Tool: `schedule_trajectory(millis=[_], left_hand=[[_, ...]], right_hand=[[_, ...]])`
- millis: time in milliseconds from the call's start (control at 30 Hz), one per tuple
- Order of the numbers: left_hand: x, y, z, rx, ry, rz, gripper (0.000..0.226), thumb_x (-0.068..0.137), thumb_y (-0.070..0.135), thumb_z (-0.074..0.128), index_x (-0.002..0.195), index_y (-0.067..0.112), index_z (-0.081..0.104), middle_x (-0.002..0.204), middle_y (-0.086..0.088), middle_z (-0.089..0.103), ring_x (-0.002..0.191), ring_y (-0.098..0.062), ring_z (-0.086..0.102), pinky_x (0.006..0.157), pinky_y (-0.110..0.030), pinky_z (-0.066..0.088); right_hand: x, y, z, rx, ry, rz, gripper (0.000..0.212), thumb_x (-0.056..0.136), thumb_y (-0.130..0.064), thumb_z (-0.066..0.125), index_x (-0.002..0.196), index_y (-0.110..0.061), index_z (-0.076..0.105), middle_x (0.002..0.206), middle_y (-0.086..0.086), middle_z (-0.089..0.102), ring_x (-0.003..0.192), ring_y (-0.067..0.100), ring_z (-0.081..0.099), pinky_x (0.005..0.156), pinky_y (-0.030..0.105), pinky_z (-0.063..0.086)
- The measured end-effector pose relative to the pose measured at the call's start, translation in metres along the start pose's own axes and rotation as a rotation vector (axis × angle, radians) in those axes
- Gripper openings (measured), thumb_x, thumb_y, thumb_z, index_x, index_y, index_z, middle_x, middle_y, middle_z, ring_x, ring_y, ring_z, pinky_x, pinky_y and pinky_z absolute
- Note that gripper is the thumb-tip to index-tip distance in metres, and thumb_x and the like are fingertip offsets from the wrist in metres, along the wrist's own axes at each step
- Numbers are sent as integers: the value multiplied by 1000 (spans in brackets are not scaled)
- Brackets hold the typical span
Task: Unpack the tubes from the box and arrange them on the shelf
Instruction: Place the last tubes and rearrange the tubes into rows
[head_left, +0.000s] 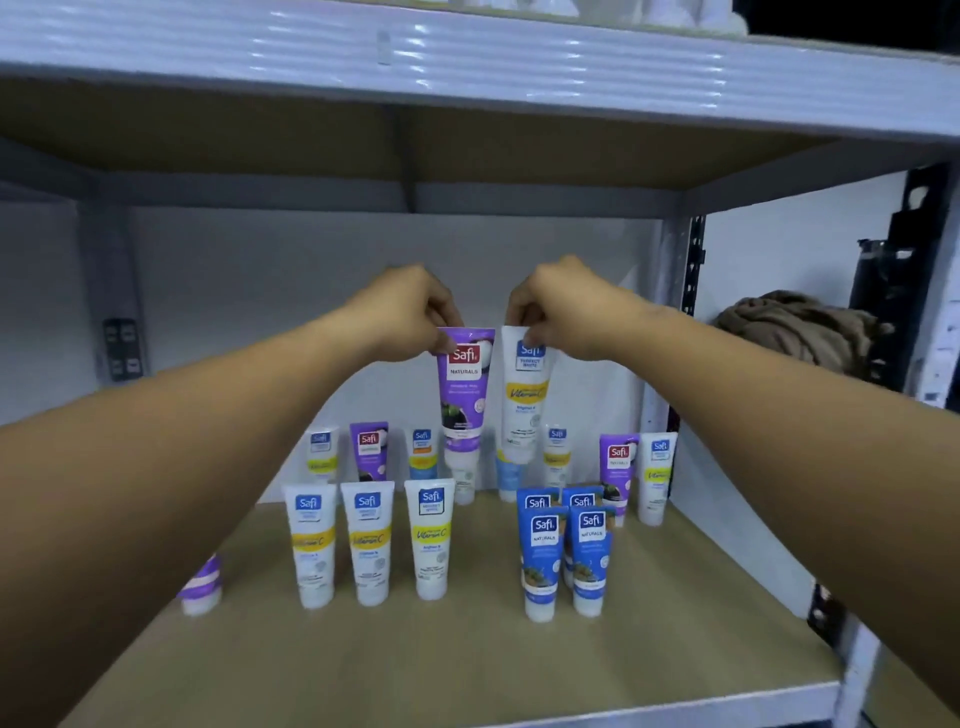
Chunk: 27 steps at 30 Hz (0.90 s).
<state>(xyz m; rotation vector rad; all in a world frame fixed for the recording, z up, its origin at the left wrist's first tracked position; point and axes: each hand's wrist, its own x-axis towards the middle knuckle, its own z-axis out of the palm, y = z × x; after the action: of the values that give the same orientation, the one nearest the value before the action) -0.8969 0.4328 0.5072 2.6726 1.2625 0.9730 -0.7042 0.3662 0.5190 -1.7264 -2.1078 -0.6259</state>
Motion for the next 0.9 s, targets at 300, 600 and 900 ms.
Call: schedule_trajectory(millis=[300, 600, 900], left_hand=[[-120, -24, 11, -54, -116, -75, 15, 76, 10, 82, 85, 20, 75, 73, 9, 74, 66, 4, 66, 61, -17, 47], [-189, -61, 53, -75, -104, -201, 12, 83, 11, 77, 91, 19, 71, 82, 10, 66, 74, -2, 62, 59, -8, 41], [-204, -87, 70, -185, 12, -243, 10, 88, 17, 72, 97, 22, 70, 90, 10, 68, 78, 2, 61, 57, -3, 41]], right_hand=[[-73, -71, 31, 117, -179, -78, 24, 79, -11, 77, 103, -14, 74, 96, 3, 73, 90, 17, 66, 85, 34, 54], [-105, -100, 97, 210, -291, -63, 26, 82, -10, 75, 107, -16, 72, 103, 2, 70, 94, 16, 65, 84, 34, 56], [-106, -96, 115, 369, -287, -13, 26, 86, -12, 71, 111, -18, 71, 106, -4, 71, 93, 8, 64, 86, 26, 55]])
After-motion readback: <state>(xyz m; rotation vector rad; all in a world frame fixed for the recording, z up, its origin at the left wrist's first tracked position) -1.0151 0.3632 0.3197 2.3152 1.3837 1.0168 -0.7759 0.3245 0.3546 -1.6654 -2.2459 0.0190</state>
